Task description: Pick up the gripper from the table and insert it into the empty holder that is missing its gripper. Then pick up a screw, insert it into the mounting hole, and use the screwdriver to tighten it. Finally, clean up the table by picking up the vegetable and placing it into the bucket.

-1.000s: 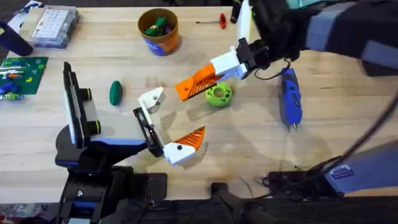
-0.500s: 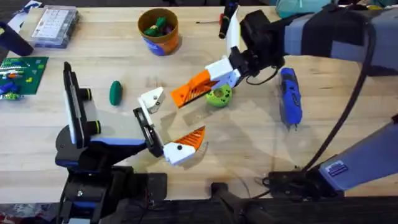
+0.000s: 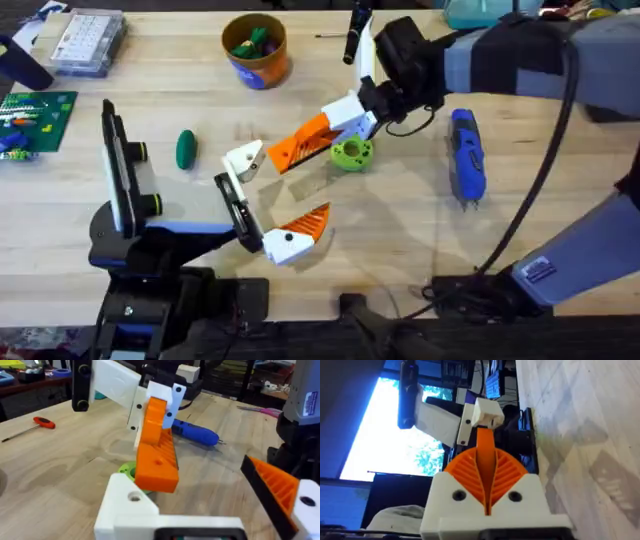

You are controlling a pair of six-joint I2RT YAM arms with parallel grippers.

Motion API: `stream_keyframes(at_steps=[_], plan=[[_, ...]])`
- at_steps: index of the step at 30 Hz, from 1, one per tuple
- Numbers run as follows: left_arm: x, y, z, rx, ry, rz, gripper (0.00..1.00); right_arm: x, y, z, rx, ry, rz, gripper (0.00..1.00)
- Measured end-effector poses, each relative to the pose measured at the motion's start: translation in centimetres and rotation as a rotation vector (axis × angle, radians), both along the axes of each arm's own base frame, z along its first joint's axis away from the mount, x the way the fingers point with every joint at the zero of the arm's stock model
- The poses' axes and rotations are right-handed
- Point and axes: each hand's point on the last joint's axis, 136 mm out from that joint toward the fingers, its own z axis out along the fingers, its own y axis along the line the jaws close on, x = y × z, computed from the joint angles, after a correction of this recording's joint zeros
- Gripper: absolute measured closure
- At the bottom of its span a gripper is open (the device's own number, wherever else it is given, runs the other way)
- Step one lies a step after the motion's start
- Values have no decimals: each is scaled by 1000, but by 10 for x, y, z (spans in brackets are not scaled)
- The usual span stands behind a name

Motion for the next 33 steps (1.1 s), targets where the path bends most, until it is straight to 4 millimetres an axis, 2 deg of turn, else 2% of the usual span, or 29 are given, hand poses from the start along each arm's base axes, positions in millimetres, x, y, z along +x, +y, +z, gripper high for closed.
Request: stream_keyframes(at_steps=[10, 33], plan=[[0, 0, 0, 0, 0, 0, 10, -7, 14, 3, -7, 19, 40, 982], [0, 0, 0, 0, 0, 0, 10, -5, 15, -1, -50, 56, 27, 983]])
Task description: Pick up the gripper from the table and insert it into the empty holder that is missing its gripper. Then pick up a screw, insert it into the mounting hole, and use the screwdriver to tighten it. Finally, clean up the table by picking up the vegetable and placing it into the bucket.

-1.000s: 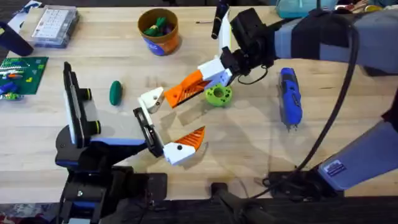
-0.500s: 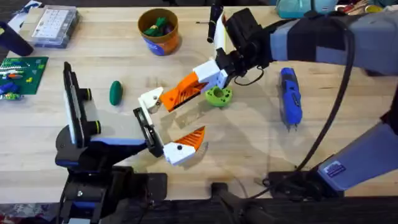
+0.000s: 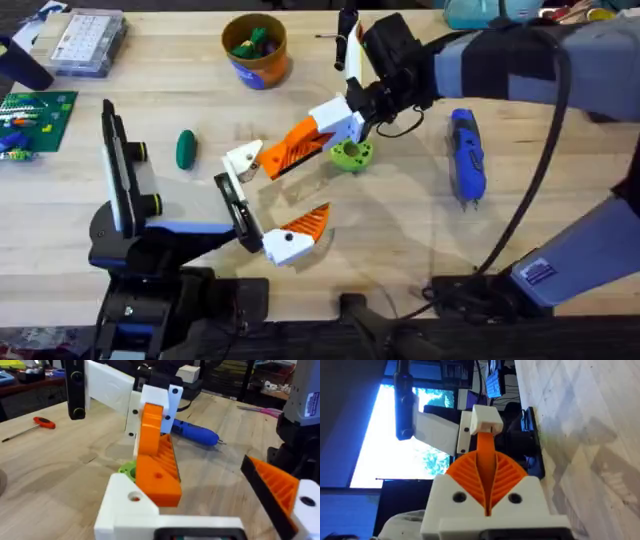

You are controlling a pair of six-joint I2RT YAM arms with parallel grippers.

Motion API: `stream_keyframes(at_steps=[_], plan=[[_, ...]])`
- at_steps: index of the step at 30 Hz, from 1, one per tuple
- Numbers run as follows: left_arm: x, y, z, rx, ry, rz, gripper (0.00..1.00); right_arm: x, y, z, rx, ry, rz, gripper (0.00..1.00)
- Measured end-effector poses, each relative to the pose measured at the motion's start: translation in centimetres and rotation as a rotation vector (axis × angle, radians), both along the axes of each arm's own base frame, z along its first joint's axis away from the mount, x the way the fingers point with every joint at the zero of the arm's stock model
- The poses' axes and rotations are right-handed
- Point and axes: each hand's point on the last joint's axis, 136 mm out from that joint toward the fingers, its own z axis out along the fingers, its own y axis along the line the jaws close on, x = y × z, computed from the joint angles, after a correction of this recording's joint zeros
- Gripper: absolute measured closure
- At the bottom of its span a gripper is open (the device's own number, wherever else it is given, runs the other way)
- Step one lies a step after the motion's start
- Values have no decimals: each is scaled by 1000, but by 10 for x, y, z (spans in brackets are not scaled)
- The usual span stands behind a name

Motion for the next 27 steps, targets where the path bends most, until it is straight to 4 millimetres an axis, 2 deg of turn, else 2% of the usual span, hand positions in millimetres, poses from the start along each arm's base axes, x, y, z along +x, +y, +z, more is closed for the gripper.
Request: stream_keyframes(at_steps=[16, 27], plan=[[1, 0, 0, 1, -1, 5, 10, 8, 4, 2, 1, -21, -11, 982], [3, 2, 0, 1, -1, 17, 10, 2, 12, 1, -44, 60, 2, 982]])
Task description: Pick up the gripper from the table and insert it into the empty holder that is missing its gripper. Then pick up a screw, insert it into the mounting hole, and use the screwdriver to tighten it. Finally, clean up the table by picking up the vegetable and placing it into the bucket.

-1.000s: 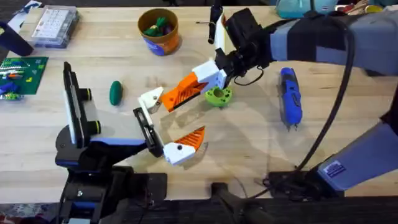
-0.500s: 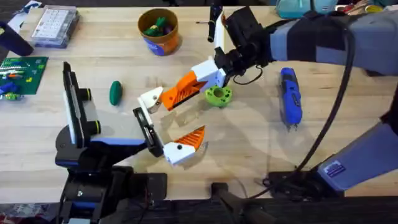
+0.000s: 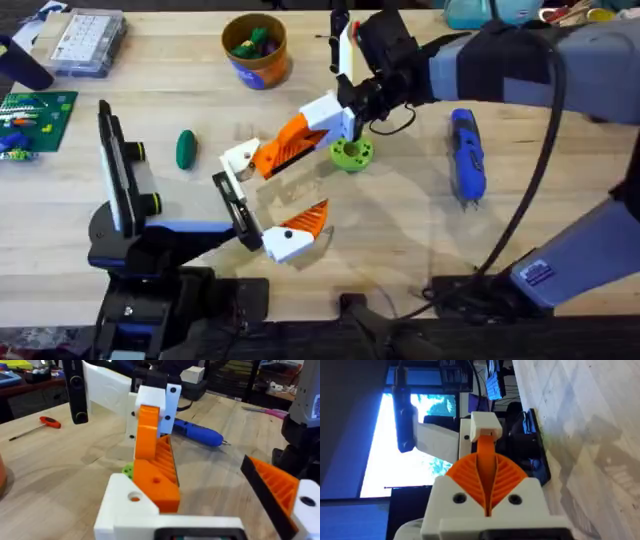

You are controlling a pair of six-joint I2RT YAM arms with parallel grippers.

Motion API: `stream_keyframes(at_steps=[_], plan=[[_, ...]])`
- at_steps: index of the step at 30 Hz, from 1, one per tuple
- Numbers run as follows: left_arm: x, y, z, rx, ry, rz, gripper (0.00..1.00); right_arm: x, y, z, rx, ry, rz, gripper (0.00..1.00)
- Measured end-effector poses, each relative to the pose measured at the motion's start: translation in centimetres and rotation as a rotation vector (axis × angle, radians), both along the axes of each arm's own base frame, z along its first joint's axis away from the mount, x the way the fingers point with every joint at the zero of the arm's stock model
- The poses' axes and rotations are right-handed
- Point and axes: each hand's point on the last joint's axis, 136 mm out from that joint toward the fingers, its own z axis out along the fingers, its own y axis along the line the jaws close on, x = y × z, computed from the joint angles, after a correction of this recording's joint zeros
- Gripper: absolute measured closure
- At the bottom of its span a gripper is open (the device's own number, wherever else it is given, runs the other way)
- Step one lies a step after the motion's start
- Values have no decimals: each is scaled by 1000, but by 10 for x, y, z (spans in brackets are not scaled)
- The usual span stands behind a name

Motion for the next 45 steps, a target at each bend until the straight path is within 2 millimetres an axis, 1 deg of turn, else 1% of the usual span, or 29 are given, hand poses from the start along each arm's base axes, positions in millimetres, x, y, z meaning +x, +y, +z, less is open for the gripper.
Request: stream_keyframes(at_steps=[7, 12, 24, 32, 38, 45], plan=[[2, 2, 0, -4, 8, 14, 10, 7, 6, -5, 19, 28, 13, 982], [5, 3, 0, -2, 3, 34, 10, 15, 13, -2, 36, 14, 14, 983], [5, 4, 0, -9, 17, 34, 10, 20, 18, -8, -42, 88, -27, 983], [7, 5, 0, -16, 31, 46, 10, 20, 25, -8, -58, 84, -35, 982], [7, 5, 0, -21, 42, 49, 10, 9, 38, -10, -80, 82, -19, 983], [10, 7, -1, -31, 66, 70, 10, 14, 43, -13, -122, 104, -56, 982]])
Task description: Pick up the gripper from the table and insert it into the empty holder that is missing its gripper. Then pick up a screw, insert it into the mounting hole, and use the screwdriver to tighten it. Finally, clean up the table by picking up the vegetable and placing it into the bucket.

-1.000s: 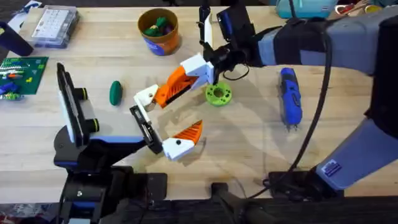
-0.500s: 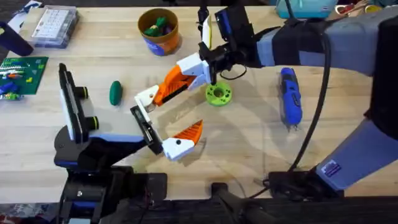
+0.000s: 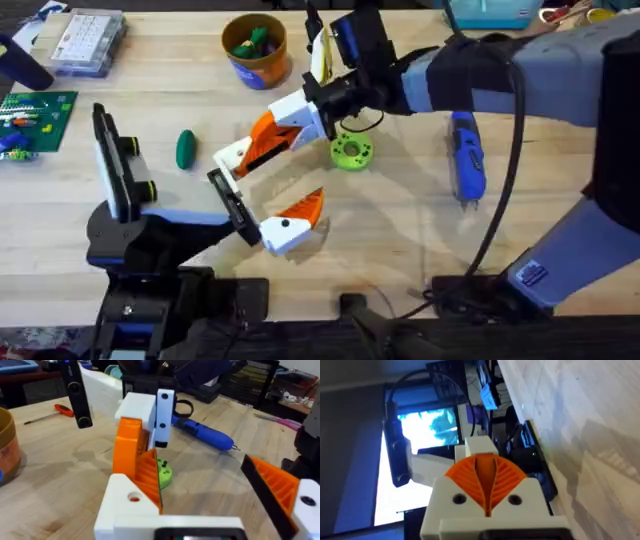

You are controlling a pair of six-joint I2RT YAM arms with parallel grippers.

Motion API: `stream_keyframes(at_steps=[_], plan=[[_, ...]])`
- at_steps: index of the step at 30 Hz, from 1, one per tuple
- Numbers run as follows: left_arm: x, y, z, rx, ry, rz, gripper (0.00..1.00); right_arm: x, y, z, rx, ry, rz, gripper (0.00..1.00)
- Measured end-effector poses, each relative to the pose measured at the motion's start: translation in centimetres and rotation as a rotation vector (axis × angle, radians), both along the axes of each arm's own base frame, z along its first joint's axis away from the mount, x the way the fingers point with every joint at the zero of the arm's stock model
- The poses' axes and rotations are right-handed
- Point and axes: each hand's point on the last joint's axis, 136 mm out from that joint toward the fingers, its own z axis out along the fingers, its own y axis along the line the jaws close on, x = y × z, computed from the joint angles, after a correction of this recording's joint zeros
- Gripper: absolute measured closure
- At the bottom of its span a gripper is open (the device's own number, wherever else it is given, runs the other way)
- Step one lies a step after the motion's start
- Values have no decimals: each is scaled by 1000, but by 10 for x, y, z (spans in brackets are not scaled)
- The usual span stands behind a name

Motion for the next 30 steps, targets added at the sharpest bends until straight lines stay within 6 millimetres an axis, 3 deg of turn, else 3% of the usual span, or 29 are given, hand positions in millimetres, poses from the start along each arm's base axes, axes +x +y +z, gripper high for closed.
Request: stream_keyframes(at_steps=[21, 25, 30], plan=[[3, 2, -1, -11, 24, 22, 10, 3, 4, -3, -22, -19, -26, 985], [3, 2, -1, -8, 19, 18, 10, 5, 3, -5, -31, -16, -35, 802], [-5, -3, 0, 4, -6, -32, 10, 17, 0, -11, -61, -31, -86, 671]])
